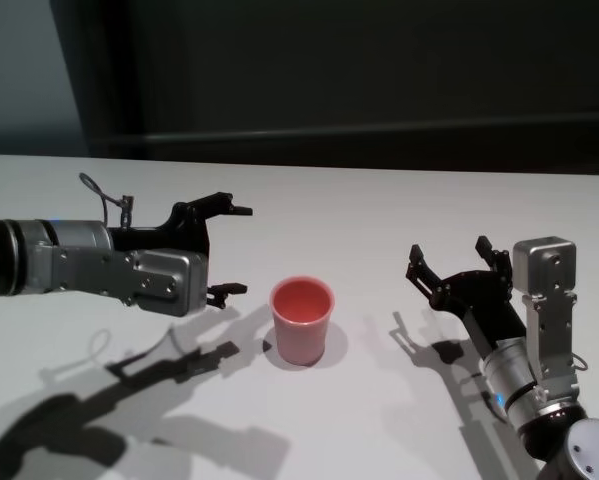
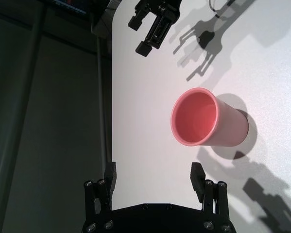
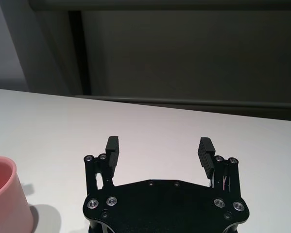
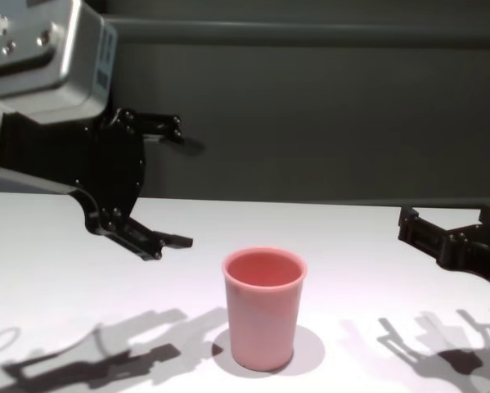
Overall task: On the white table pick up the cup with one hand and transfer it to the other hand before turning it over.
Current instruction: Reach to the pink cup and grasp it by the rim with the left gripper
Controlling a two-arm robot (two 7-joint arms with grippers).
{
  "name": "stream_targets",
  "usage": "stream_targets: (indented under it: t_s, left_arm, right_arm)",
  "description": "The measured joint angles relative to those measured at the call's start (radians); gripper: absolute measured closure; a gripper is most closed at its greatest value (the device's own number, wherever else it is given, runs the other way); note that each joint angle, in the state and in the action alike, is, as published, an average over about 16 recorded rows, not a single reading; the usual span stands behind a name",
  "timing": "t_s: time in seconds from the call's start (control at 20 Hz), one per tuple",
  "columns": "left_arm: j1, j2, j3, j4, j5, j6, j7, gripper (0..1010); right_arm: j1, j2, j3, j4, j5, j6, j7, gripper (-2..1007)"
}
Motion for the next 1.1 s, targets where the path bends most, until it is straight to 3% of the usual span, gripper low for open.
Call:
stream_targets:
  t_s: [0.5,1.1]
  left_arm:
    - [-0.12,0.0,0.125,0.028,0.089,-0.076,-0.12,7]
    - [-0.233,-0.039,0.238,0.069,0.127,-0.134,-0.241,7]
  right_arm:
    - [0.0,0.0,0.0,0.0,0.0,0.0,0.0,3]
    - [0.0,0.0,0.0,0.0,0.0,0.0,0.0,3]
